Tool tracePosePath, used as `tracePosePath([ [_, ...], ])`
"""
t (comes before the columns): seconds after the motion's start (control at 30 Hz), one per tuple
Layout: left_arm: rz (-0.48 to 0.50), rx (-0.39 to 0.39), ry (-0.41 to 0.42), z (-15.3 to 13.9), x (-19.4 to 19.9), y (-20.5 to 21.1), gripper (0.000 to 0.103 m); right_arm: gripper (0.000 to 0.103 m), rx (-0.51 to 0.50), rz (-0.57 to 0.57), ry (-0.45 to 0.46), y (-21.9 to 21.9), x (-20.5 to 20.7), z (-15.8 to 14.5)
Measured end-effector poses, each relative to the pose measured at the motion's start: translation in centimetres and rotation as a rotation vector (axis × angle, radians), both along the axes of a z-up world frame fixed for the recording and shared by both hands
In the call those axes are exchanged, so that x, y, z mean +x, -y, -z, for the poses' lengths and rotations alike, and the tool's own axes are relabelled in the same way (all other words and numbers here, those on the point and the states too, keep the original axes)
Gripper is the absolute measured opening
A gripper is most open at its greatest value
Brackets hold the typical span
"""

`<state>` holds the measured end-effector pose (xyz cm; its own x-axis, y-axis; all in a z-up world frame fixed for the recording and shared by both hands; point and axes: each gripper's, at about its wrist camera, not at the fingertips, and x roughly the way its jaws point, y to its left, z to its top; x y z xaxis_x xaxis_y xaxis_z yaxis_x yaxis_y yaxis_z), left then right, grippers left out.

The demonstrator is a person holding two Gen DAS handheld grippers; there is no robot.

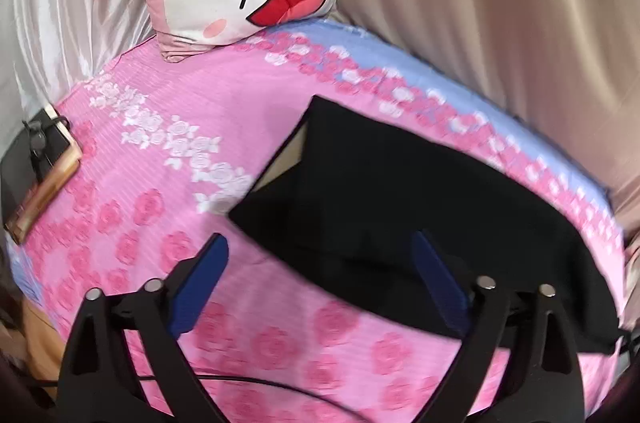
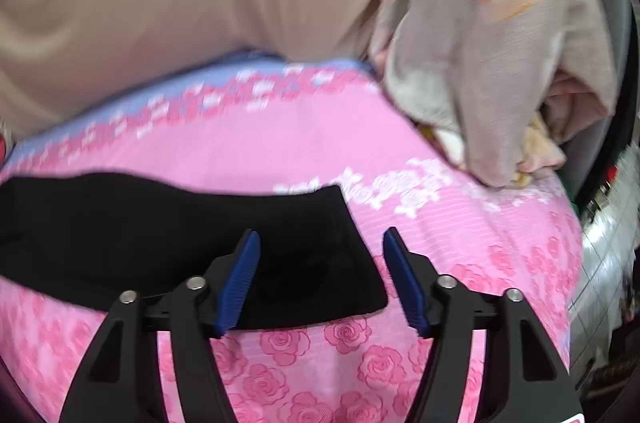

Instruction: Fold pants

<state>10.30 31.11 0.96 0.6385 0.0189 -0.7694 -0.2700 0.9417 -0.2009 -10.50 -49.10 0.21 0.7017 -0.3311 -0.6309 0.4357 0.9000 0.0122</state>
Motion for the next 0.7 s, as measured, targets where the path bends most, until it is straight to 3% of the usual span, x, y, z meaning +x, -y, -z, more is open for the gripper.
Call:
tracePosePath([
  [0.1,0.004,-0.084,-0.038,1.6,1.9,1.2,0.094,0.069,0.04,-0.008,0.06,-1.4,-0.7,-1.1],
  [0.2,0.008,-0.166,-0.139,4.6,4.4,2.2,0.092,0.071,0.064,-0.046,0.096,-3.9,-1.2,-1.6],
  [0.23,-0.001,-0.185,-0.14,5.1,4.8,2.2,0.083,0.071,0.077,-0.07,0.099,-4.8,-1.1,-1.6],
  [0.3,-0.008,-0.204,-0.13,5.6,5.4,2.3,0.051,0.071,0.078,-0.083,0.101,-6.4,-1.0,-1.7],
  [0.33,-0.023,-0.203,-0.129,5.6,5.5,2.1,0.023,0.071,0.083,-0.114,0.097,-7.4,-0.8,-1.7],
  [0.37,-0.039,-0.21,-0.12,5.5,5.5,1.6,0.009,0.071,0.082,-0.122,0.095,-7.8,-0.6,-1.6],
  [0.47,-0.032,-0.256,-0.081,3.6,4.7,-0.2,0.008,0.072,0.069,-0.145,0.077,-9.3,0.1,-1.5],
  [0.57,-0.06,-0.177,-0.048,0.9,2.5,-2.3,0.009,0.08,0.062,-0.143,0.066,-9.5,0.0,-1.2],
  [0.7,-0.034,-0.064,-0.202,4.3,3.0,-3.2,0.017,0.083,0.097,-0.079,0.026,-7.7,0.1,0.7],
])
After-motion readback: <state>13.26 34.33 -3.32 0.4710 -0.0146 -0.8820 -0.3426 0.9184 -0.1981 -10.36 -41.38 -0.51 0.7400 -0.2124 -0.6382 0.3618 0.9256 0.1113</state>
